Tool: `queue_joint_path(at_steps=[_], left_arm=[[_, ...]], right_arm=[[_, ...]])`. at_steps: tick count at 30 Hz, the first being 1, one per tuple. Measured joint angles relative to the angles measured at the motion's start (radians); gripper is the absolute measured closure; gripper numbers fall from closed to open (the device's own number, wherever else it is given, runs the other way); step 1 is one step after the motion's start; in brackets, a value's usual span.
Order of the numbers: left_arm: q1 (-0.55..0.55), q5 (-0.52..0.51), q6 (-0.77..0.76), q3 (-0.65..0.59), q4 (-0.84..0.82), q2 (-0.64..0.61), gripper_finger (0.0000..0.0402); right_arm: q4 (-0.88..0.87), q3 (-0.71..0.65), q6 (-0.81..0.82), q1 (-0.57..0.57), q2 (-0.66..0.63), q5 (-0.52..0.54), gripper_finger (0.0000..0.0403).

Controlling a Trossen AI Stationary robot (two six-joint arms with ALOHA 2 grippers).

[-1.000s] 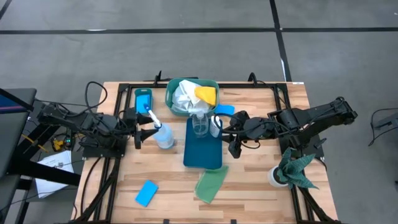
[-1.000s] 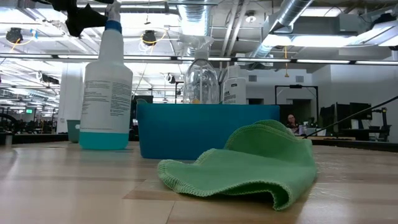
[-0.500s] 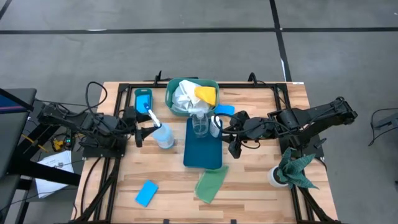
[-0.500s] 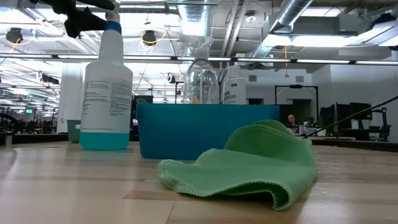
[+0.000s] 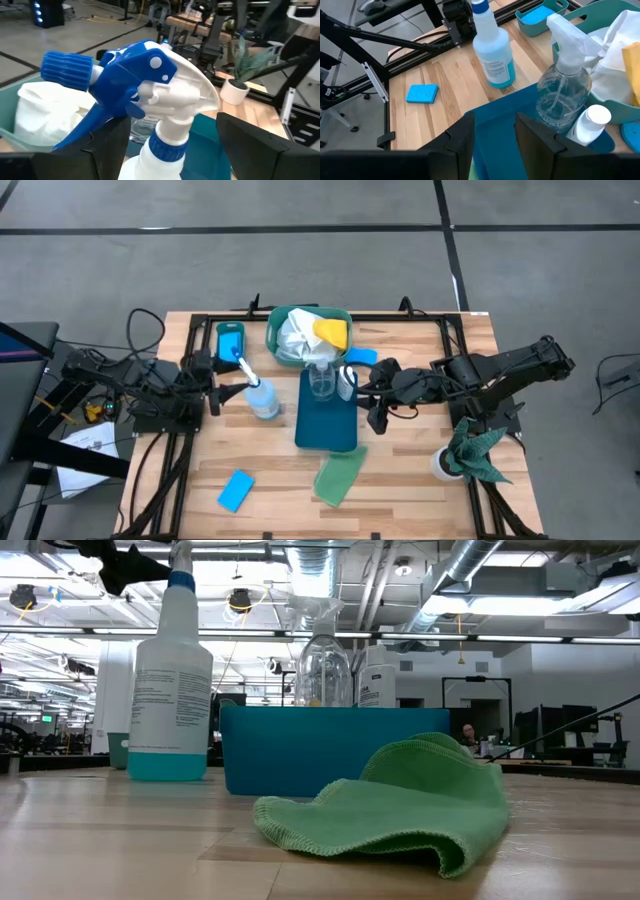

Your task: Pick & Place Kitchen Items

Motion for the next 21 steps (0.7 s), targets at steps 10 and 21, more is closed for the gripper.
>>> queue_joint_path(at_steps=[10,21], left_arm=[[0.000,0.098,-0.063,0.000,-0.095,-0.005,0.0111],[0.000,0.185,-0.085,0.092,-0.131,-0.039,0.0119]], right_arm=[[0.000,0.000,0.000,0.000,0.000,0.000,0.0271],[-0.002,0.000,-0.003,0.001,0.000,0.000,0.0271]])
